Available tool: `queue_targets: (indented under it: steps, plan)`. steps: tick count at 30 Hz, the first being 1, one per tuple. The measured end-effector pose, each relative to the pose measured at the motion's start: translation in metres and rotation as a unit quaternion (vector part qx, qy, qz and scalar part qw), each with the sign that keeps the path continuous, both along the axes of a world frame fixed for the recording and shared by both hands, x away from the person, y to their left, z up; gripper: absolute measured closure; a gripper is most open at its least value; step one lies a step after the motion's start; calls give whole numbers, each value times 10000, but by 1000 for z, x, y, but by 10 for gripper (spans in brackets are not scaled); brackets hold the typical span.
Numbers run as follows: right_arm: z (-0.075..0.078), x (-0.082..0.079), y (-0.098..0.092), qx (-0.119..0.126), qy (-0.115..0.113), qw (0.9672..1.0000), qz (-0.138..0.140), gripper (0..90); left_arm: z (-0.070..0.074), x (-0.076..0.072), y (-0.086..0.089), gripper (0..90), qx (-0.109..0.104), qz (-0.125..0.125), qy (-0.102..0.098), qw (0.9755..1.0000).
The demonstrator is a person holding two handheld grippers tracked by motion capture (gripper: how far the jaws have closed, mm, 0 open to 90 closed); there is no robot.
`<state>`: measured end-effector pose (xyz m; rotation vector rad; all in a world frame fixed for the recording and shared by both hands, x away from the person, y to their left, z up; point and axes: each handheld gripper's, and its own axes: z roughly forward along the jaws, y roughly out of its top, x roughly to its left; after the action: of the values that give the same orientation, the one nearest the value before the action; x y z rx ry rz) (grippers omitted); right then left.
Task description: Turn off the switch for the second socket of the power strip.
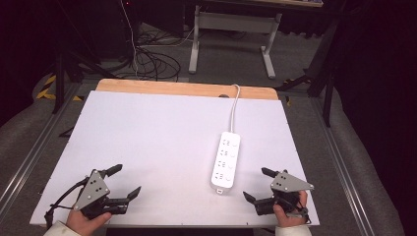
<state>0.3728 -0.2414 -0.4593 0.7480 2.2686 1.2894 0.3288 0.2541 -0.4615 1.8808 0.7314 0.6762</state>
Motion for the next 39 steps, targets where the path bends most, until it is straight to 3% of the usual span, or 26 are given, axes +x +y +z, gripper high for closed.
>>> queue_targets:
  steps: [18,34,39]
  plan:
    - [0,-1,0,-78,-53,9999,-73,32,2,-2,0,143,93,59,-103,9999]
    - [2,1,0,-33,-11,9999,-116,32,2,-2,0,149,62,49,-50,10000]
    - [6,6,3,-173,46,9997,-179,32,1,-2,-1,150,91,50,-56,9999]
